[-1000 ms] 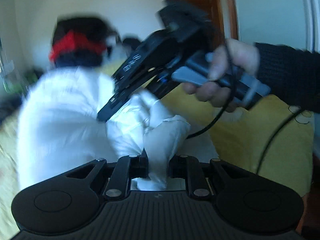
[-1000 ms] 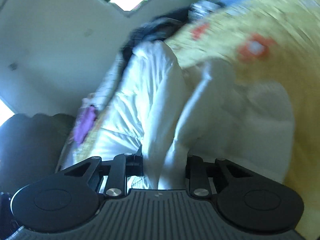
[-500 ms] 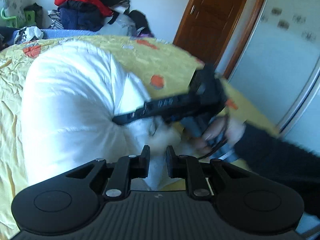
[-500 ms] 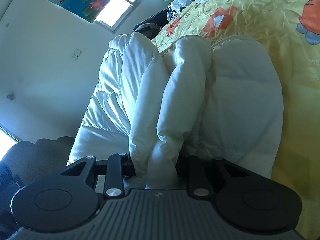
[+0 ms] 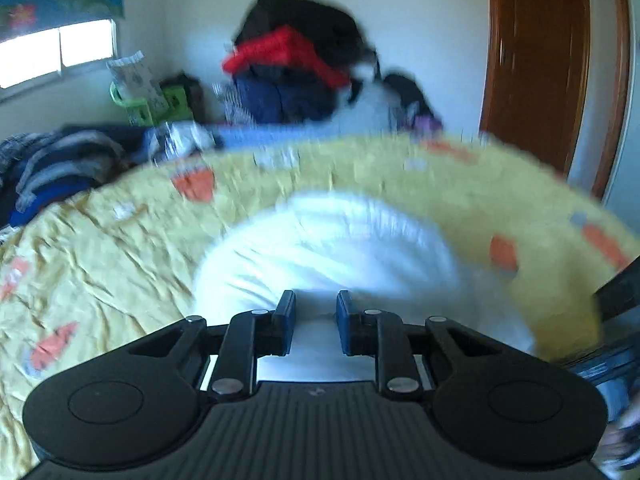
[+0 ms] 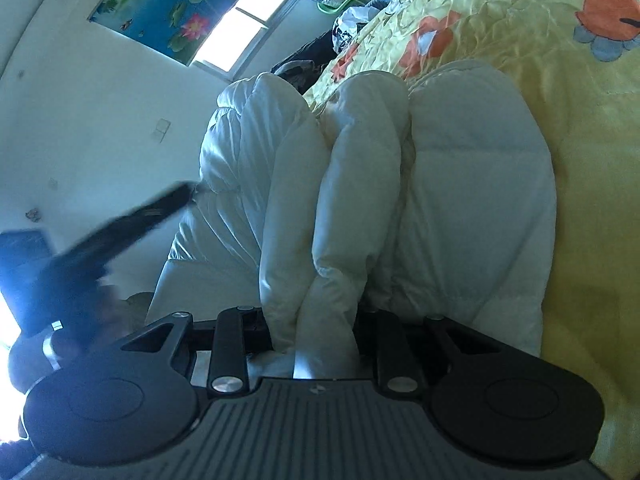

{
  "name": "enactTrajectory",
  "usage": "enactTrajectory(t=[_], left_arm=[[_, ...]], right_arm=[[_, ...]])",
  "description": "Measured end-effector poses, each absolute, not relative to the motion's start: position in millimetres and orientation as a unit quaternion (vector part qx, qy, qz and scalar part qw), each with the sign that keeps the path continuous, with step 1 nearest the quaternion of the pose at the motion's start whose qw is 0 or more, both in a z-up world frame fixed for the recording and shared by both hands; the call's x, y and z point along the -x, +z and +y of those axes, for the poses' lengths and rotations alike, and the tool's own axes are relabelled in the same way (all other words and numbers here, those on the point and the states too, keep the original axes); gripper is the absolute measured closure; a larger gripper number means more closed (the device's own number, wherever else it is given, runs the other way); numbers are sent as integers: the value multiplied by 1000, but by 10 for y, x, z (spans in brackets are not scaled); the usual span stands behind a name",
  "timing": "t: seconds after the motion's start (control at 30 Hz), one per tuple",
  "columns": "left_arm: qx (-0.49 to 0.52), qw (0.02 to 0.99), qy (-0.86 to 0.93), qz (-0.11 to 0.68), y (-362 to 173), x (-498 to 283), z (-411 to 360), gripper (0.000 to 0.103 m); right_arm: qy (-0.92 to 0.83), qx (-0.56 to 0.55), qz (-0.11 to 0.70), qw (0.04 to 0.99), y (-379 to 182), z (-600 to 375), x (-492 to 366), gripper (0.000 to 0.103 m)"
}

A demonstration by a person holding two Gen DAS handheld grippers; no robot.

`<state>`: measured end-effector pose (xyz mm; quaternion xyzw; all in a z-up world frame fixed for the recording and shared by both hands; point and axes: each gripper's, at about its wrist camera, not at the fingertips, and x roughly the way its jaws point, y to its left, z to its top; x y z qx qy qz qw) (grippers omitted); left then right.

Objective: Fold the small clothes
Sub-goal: 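Press the folded jacket down and release both grippers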

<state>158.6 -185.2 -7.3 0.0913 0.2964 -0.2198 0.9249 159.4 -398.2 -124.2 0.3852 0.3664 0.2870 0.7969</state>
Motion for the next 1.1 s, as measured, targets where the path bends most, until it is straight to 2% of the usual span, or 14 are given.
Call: enactTrajectory(t=[0.17,0.23,0.27,0.33,0.43,0.53,0.6,0.63,0.67,0.87,1.1], left_arm=[[-144,925,-195,294,-378,-1572,-2126,82],[-161,923,-196,289,-418,-1523,-2163,82],[-166,923,-197,286,-438,-1515,-2154,82],[-170,923,-195,283,-467,-1518,-2168,82],[-164,923,-199,285,-485,-1520,-2165,82],[-159,923,-204,285,-504,-1515,-2166,82],[-157,923,-207,284,-514,-1515,-2156,82],[-155,923,-208,285,-514,-1503,-2148,82],[-153,923,-210,285,-515,-1502,-2139,82],[-142,923,-218,284,-525,-1505,-2094,82],[-134,924,-223,282,-525,-1495,-2071,82]], right_arm=[[269,-419,355,792,-1248,-4064,-1513,72],[244,-444,350,788,-1166,-4149,-1434,66],[226,-456,338,792,-1083,-4208,-1363,57],[191,-460,290,817,-855,-4333,-1187,51],[164,-445,226,851,-457,-4468,-1003,48],[169,-418,176,875,9,-4487,-920,38],[219,-405,162,873,292,-4421,-914,21],[260,-402,162,863,405,-4384,-926,17],[306,-397,161,850,508,-4328,-929,6],[381,-350,152,842,886,-4171,-642,5],[424,-346,157,822,1024,-4256,233,1]])
